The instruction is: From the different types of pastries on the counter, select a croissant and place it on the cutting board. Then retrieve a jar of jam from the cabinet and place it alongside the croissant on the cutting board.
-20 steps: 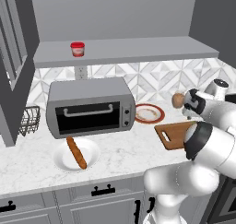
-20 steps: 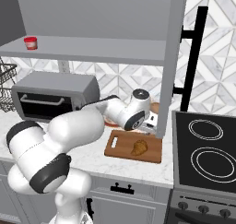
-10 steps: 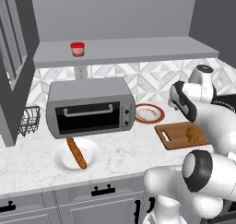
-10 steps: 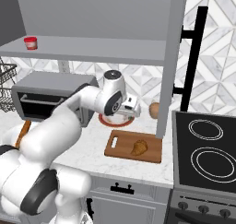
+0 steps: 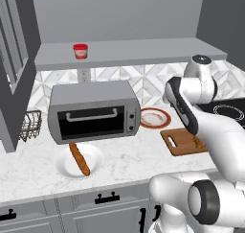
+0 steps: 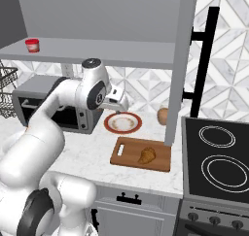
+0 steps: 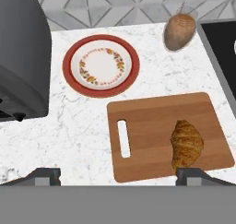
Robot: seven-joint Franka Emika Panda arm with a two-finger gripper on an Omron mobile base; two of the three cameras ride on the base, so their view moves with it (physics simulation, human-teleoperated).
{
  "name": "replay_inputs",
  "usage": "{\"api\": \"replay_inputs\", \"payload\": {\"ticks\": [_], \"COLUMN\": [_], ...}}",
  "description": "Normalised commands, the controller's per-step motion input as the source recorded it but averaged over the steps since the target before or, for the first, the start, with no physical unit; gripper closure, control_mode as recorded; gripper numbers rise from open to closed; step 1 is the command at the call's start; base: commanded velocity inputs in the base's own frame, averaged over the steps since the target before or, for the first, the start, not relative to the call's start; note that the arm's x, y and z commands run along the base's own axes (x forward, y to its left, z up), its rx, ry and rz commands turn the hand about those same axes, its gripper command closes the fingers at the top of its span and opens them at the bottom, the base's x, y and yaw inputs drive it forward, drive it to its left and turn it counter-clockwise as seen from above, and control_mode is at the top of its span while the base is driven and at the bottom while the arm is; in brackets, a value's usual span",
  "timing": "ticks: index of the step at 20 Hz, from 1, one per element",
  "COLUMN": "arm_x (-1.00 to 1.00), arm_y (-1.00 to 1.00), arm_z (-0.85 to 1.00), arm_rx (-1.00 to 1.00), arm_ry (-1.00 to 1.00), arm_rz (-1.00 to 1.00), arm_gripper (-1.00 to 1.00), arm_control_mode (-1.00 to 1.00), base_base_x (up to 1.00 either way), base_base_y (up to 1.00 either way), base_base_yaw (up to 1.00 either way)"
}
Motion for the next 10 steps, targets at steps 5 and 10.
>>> {"api": "replay_inputs", "payload": {"ticks": [5,10], "arm_x": [-0.13,-0.07], "arm_y": [0.59,0.54], "arm_z": [0.98,0.85], "arm_rx": [-0.04,-0.03], "arm_ry": [-0.04,-0.05], "arm_rz": [0.03,0.05], "arm_gripper": [-1.00,-1.00], "arm_control_mode": [-1.00,-1.00], "base_base_x": [0.00,0.00], "base_base_y": [0.00,0.00], "base_base_yaw": [0.00,0.00]}}
